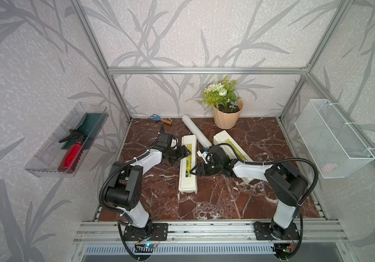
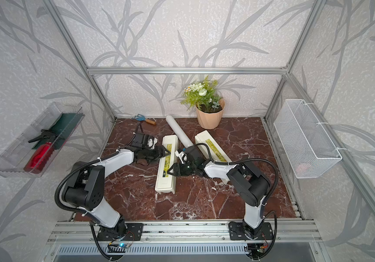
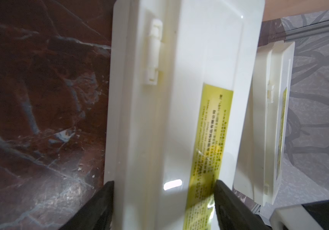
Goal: Put plastic wrap rolls into dispensers
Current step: Close the lid on the plastic wrap cutting box.
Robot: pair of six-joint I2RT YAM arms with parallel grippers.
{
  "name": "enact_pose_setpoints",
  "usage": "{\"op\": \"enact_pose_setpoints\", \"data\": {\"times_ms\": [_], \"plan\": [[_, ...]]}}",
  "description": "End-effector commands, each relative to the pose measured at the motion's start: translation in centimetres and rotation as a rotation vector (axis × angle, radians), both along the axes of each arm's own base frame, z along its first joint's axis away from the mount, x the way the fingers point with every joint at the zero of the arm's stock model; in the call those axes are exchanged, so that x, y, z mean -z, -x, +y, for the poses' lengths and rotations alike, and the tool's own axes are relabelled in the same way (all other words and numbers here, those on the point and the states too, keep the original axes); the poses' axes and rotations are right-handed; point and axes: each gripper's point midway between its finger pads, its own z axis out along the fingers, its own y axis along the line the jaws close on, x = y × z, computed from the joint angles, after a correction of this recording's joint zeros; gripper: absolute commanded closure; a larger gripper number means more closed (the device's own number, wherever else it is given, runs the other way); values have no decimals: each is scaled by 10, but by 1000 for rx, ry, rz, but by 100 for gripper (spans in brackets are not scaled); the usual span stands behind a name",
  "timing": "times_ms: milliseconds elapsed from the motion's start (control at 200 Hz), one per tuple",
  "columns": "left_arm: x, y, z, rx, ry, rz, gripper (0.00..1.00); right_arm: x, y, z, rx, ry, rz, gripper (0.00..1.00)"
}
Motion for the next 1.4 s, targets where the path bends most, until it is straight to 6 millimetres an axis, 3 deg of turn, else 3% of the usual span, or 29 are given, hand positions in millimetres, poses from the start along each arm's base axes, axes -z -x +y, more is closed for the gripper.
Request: {"op": "enact_pose_setpoints", "data": {"times_ms": [0,115,360,595,750,895,1060,1395], "plan": [[30,26,-7,-5,8,124,23,65,43,-6,-68,115,148,51],[34,36,-4,5,-9,147,23,63,44,-8,-70,114,133,38],[31,46,2,35,-76,139,23,55,49,-7,-72,86,107,31],[39,47,-2,-57,3,162,24,53,57,-1,-78,31,99,35],[43,51,-10,-80,82,188,24,46,53,10,-57,-62,106,47],[48,56,-16,-76,112,208,24,50,57,13,-57,-55,105,35],[54,57,-27,-111,221,240,25,58,62,14,-61,-32,100,31],[55,67,-26,-85,177,260,26,61,44,13,-11,-16,66,44]]}}
